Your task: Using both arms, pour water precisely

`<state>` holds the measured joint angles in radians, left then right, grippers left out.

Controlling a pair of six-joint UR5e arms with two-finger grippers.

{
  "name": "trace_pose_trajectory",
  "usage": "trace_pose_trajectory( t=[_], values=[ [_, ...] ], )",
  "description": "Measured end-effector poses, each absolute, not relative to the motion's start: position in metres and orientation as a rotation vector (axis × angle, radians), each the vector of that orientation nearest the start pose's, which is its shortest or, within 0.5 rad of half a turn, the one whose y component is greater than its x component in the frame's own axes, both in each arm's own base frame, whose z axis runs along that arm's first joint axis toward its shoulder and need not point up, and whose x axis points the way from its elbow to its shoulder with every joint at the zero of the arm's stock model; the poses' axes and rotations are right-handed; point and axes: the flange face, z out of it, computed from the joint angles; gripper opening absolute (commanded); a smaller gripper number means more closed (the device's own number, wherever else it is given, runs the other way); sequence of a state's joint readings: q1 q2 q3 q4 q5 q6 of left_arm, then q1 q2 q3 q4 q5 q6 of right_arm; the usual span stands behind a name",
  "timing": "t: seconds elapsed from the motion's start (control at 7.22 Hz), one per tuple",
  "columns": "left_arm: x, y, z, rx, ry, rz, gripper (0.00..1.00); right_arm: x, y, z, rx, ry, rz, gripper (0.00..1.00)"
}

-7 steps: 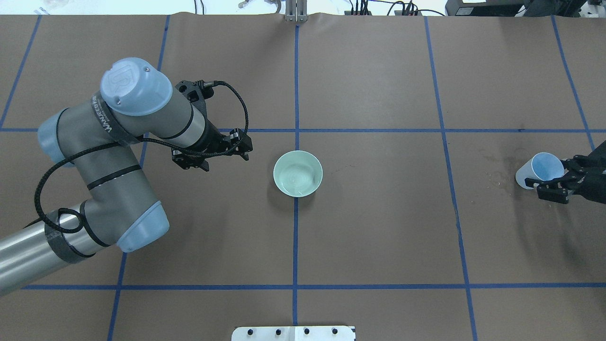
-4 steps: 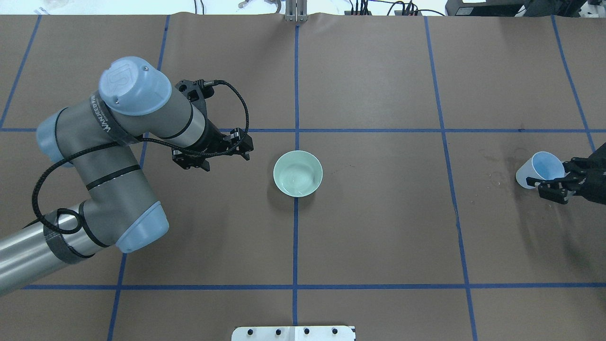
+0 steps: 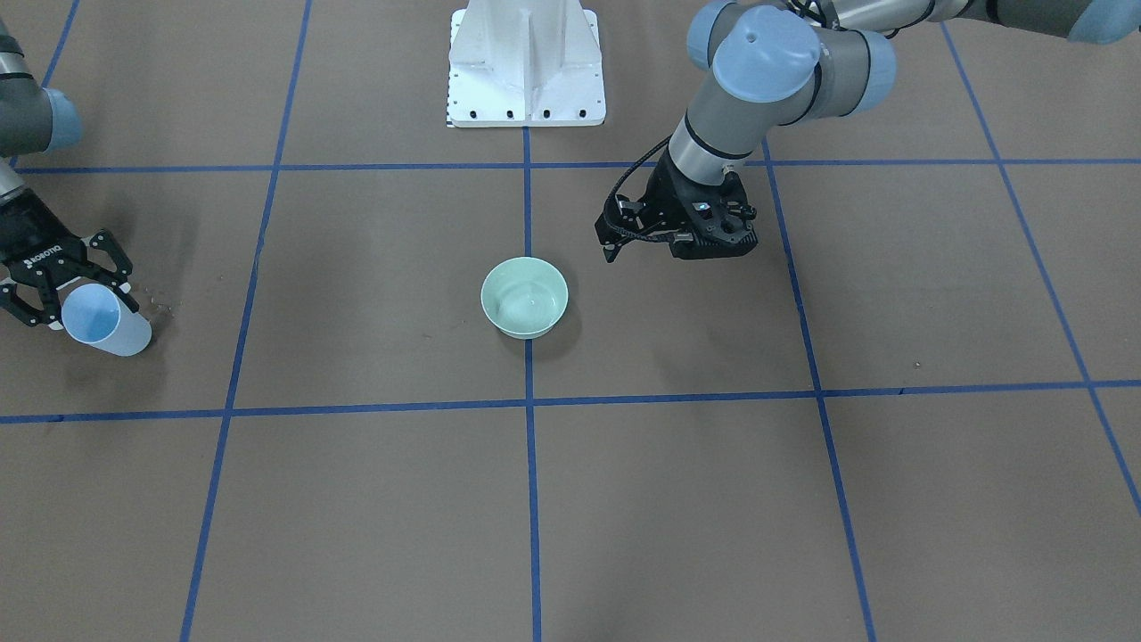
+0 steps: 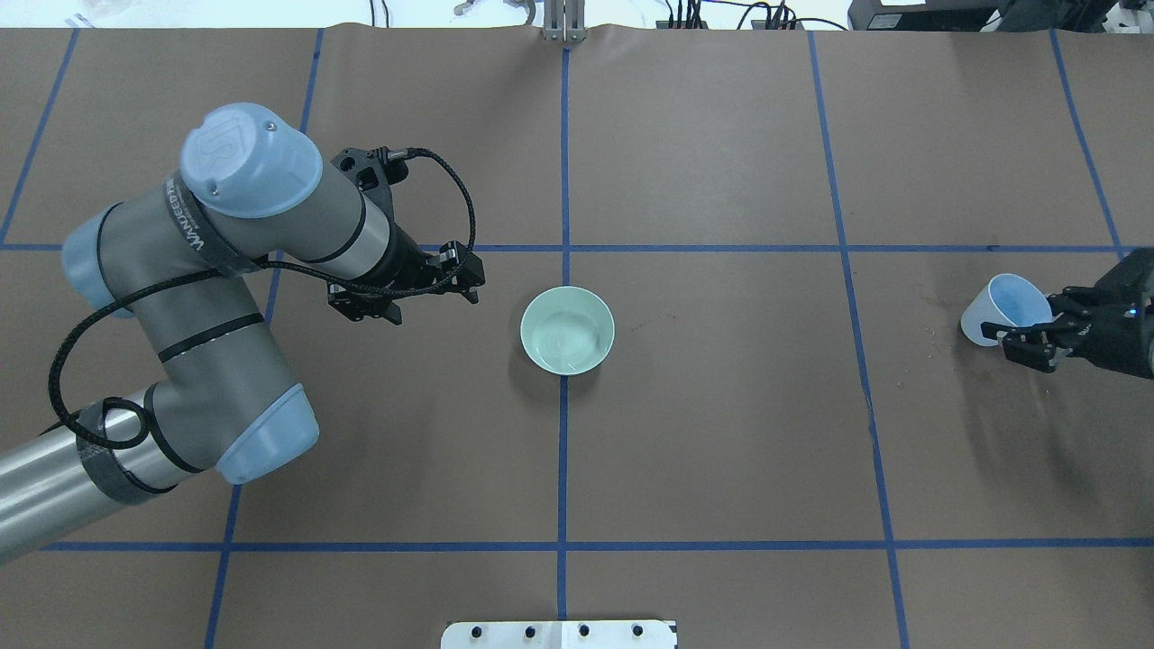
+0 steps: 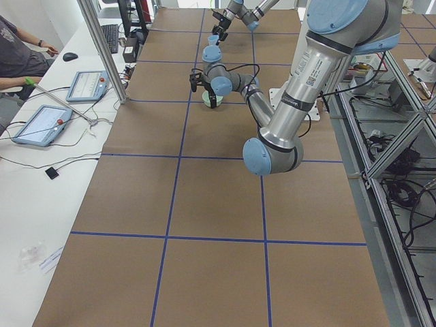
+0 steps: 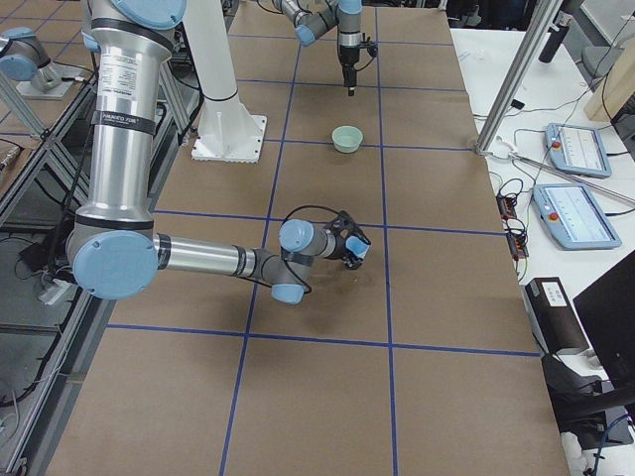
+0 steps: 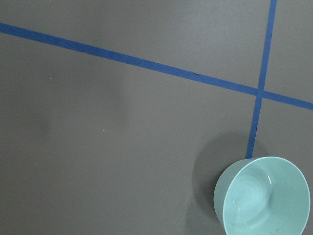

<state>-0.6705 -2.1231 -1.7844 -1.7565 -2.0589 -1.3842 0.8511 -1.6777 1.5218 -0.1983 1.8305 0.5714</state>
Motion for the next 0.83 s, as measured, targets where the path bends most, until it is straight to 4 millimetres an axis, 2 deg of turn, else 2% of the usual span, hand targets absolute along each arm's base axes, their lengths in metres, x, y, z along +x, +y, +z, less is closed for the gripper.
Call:
trace_pose_trajectory(
  t=[0.28, 0.42, 0.55, 0.69, 0.83],
  values=[
    [0.436, -0.475, 0.23, -0.014, 1.021, -0.221, 1.0, -0.267, -0.46, 0.471, 0.782, -0.824, -0.261, 0.42],
    [0.43, -0.482, 0.239, -0.002, 1.006, -0.214, 1.0, -0.301, -0.465, 0.42, 0.765, -0.775, -0.269, 0.42],
    [0.423, -0.488, 0.254, 0.019, 0.984, -0.183, 1.0, -0.345, -0.466, 0.371, 0.746, -0.717, -0.287, 0.42],
    [0.413, -0.493, 0.271, 0.047, 0.959, -0.137, 1.0, -0.389, -0.464, 0.322, 0.721, -0.651, -0.31, 0.42],
    [0.401, -0.499, 0.285, 0.075, 0.94, -0.095, 1.0, -0.429, -0.454, 0.279, 0.7, -0.589, -0.335, 0.42]
  ],
)
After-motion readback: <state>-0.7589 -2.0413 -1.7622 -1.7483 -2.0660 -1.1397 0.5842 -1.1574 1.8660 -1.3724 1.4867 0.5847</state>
